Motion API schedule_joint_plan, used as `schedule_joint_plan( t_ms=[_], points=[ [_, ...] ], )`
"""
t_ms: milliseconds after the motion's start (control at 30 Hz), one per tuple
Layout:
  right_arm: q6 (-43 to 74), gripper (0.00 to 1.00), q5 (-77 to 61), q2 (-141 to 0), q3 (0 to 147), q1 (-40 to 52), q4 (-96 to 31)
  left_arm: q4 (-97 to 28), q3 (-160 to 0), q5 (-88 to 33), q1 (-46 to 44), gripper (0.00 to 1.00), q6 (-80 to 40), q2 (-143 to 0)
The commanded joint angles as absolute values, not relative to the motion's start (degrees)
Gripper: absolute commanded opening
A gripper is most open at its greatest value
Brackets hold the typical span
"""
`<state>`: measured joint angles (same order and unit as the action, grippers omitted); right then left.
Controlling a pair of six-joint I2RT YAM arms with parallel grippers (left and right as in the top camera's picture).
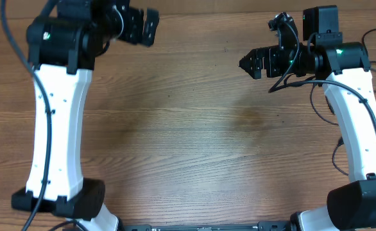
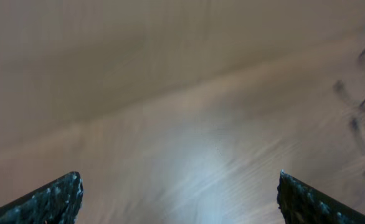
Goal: Untangle cables
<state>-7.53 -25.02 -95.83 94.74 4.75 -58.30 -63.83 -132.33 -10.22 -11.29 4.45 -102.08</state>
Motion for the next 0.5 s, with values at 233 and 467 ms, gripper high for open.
schedule_joint_plan(
  t_ms=[233, 467],
  points=[
    [-8.0, 1.00, -24.5, -93.8, 94.9, 4.8, -58.2, -46.3, -120.0, -13.1, -19.2, 1.00, 6.5, -88.6],
    [-8.0, 1.00, -24.5, -93.8, 94.9, 4.8, -58.2, -30.3, -99.6, -13.2, -20.7, 1.00, 5.3, -74.8]
  ],
)
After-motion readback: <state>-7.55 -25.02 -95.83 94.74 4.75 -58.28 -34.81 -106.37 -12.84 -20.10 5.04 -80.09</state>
